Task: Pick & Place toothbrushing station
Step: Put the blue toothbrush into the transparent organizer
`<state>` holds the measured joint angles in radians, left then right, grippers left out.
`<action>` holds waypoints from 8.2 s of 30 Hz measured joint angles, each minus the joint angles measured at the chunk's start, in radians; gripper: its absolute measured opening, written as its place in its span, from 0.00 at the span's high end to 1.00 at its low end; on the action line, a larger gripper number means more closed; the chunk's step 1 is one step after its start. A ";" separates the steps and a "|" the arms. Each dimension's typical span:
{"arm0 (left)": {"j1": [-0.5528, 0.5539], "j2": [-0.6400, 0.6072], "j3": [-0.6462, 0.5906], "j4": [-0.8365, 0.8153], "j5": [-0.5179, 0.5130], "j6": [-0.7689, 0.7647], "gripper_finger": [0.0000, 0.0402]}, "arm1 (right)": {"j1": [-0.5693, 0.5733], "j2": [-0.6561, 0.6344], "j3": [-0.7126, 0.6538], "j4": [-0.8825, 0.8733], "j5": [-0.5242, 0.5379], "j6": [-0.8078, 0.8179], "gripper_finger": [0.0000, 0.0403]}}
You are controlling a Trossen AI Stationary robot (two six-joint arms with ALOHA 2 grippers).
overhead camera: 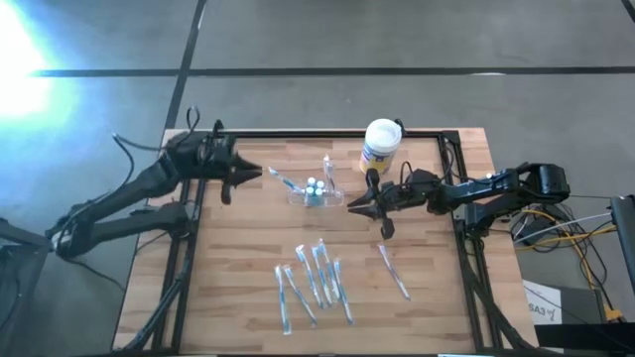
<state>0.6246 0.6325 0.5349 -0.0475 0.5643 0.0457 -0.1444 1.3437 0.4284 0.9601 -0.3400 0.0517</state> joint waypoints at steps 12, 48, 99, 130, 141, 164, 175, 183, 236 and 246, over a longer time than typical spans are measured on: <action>-0.006 -0.264 -0.302 0.161 0.046 -0.047 0.99 | 0.000 -0.039 -0.013 -0.036 0.010 0.064 0.87; -0.006 -0.630 -0.522 0.116 -0.052 -0.151 0.96 | 0.290 -0.150 0.114 -0.877 0.396 0.430 0.87; -0.006 -0.595 -0.526 0.118 -0.040 -0.232 0.97 | 0.691 0.730 1.077 -1.645 0.536 1.202 0.44; -0.006 -0.593 -0.529 0.115 -0.022 -0.268 0.97 | 0.649 0.782 1.085 -1.714 0.411 0.954 0.94; -0.006 -0.591 -0.529 0.125 -0.016 -0.267 0.95 | 0.647 0.680 1.084 -1.841 0.607 0.929 0.93; -0.007 -0.586 -0.526 0.161 -0.016 -0.213 0.96 | 0.331 0.519 0.697 -0.629 0.564 -0.057 0.93; -0.008 -0.572 -0.527 0.146 -0.042 -0.213 0.99 | 0.230 0.514 0.526 -0.224 0.513 -0.196 0.93; -0.021 -0.528 -0.528 0.182 -0.046 -0.258 0.94 | 0.202 0.508 0.587 -0.255 0.514 -0.221 0.93; -0.383 0.347 -0.178 0.699 -0.259 -0.130 0.47 | 0.153 0.519 0.625 -0.253 0.525 -0.208 0.93; -0.392 0.420 -0.127 0.706 -0.265 -0.128 0.54 | 0.153 0.519 0.625 -0.269 0.525 -0.189 0.93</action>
<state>0.2325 1.0527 0.4080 0.6581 0.2993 -0.0826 0.0086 1.8626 1.0531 0.6914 0.1848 -0.1373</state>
